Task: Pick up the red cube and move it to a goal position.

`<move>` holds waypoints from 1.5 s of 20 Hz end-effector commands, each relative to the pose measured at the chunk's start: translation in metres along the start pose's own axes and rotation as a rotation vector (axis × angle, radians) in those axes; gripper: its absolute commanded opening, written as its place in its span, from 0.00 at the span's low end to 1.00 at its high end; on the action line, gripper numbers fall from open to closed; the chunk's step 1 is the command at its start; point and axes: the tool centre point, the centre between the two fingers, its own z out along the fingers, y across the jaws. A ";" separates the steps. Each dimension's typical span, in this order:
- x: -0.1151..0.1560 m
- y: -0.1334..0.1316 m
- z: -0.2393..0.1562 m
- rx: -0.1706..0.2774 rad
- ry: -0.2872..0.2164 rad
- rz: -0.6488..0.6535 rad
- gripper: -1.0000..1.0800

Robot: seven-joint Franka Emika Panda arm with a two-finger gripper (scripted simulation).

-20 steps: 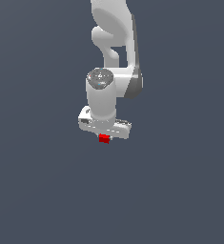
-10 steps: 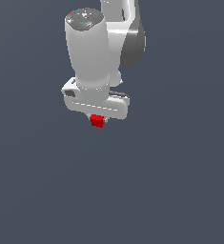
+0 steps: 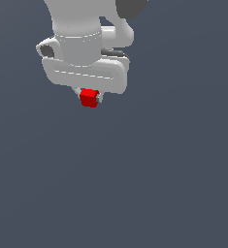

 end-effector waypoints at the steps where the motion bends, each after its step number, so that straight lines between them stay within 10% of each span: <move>1: 0.001 0.004 -0.026 0.000 0.000 0.000 0.00; 30: 0.014 0.020 -0.142 0.000 0.000 -0.001 0.00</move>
